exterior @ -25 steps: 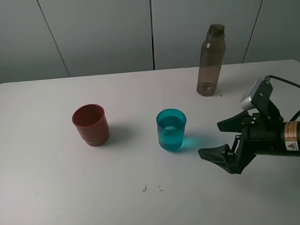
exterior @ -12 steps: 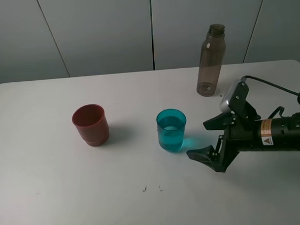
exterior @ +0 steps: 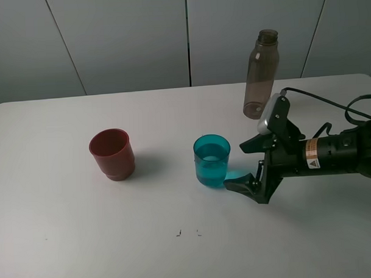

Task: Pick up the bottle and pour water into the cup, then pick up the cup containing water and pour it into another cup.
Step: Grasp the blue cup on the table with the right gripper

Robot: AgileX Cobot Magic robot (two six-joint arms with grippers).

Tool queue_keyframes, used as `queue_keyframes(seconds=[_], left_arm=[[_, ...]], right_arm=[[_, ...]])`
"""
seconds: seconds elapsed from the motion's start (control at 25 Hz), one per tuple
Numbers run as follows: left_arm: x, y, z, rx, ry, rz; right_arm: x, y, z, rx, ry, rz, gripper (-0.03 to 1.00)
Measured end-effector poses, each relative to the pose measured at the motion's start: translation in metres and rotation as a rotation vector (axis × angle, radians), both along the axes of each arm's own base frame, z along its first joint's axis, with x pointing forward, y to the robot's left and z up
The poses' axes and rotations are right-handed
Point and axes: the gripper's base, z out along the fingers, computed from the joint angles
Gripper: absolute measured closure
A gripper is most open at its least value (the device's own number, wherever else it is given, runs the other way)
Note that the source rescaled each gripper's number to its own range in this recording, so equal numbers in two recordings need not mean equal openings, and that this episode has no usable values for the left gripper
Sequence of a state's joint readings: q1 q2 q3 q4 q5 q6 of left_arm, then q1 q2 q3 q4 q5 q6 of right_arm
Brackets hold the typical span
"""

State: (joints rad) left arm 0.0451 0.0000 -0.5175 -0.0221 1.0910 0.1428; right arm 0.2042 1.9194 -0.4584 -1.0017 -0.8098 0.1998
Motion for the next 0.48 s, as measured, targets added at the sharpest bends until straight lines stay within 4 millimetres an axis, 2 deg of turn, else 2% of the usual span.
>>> queue_keyframes(seconds=[0.2, 0.48], left_arm=[[0.000, 0.000, 0.000, 0.000, 0.000, 0.000], [0.000, 0.000, 0.000, -0.002, 0.000, 0.001]], right_arm=[[0.004, 0.011, -0.003, 0.000, -0.008, 0.041, -0.03], [0.008, 0.015, -0.003, 0.036, -0.021, 0.053, -0.03]])
